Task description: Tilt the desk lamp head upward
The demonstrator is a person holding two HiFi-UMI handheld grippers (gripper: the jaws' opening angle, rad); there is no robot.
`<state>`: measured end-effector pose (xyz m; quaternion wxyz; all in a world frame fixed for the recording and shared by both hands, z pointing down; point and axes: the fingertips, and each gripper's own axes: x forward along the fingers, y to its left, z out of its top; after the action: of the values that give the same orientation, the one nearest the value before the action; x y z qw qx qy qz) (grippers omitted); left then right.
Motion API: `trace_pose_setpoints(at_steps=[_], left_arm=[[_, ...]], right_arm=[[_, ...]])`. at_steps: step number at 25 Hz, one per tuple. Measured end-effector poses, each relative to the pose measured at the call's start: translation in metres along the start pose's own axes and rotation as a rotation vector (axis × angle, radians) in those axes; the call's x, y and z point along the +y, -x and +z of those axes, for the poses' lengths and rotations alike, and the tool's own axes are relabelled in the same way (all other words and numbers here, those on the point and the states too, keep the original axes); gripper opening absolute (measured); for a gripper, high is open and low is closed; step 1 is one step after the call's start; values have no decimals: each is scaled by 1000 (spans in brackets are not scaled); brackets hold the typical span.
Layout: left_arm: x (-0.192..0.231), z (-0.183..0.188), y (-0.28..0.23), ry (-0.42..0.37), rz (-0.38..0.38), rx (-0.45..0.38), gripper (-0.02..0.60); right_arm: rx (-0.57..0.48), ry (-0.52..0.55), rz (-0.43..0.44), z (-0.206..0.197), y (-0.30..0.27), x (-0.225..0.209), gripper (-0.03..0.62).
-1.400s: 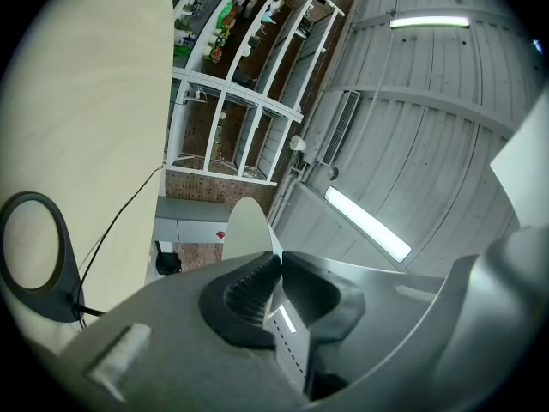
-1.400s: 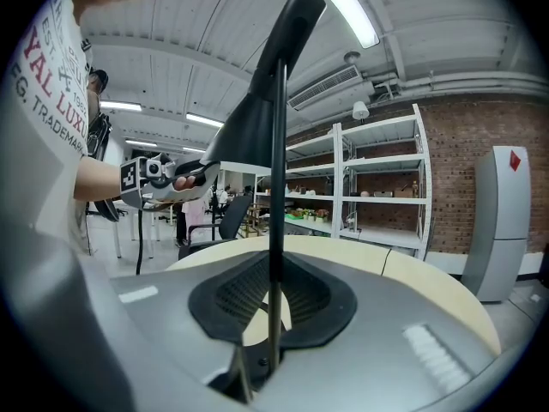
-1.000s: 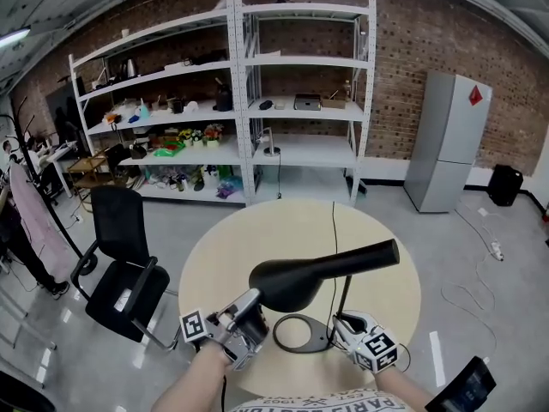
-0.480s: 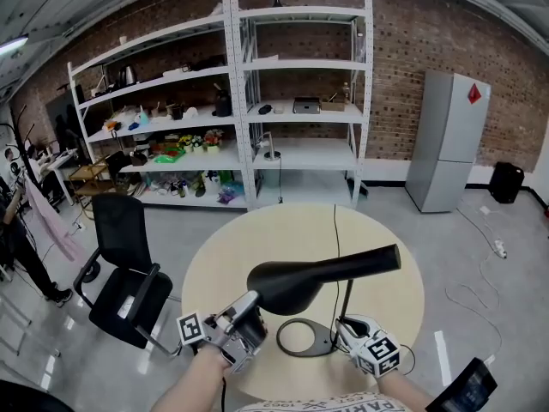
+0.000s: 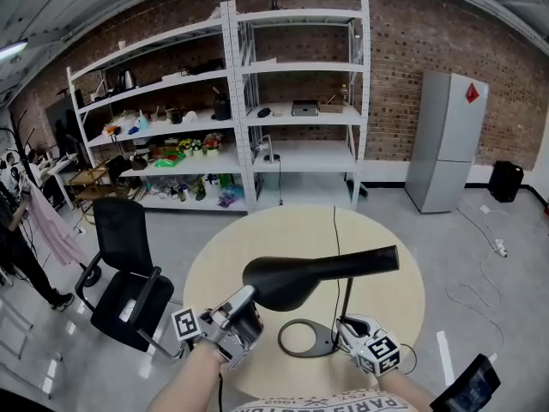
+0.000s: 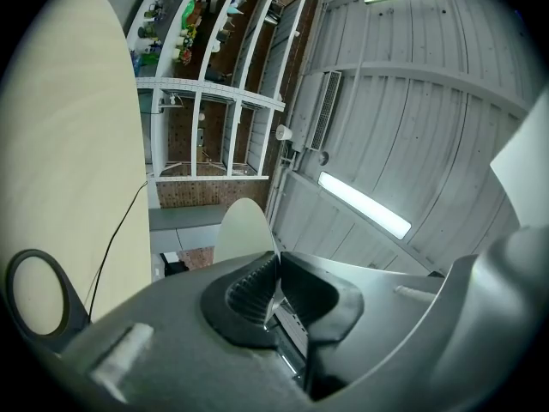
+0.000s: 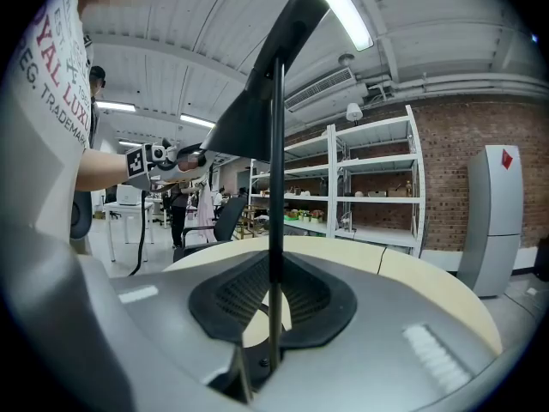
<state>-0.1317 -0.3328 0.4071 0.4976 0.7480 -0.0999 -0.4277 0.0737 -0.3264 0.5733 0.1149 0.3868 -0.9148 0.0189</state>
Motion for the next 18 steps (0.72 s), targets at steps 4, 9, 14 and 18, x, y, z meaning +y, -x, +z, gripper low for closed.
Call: trace_pose_setpoints(at_steps=[4,9,14,18], left_arm=[[-5,2,-3,-25,-8,12,12],[-10,4,-6,-33,-14,11,11],[-17,6,-7,-75,-18,27,11],[-21,9,-10,-99,-26,27,9]], right_arm=[[-2,0,-2,0,0,-1,44],[-4,-7,-7,1,-1,-2,46],[-8,-9,-15,0,0,0,44],[-10,-10,-16,-1,-1,-1,45]])
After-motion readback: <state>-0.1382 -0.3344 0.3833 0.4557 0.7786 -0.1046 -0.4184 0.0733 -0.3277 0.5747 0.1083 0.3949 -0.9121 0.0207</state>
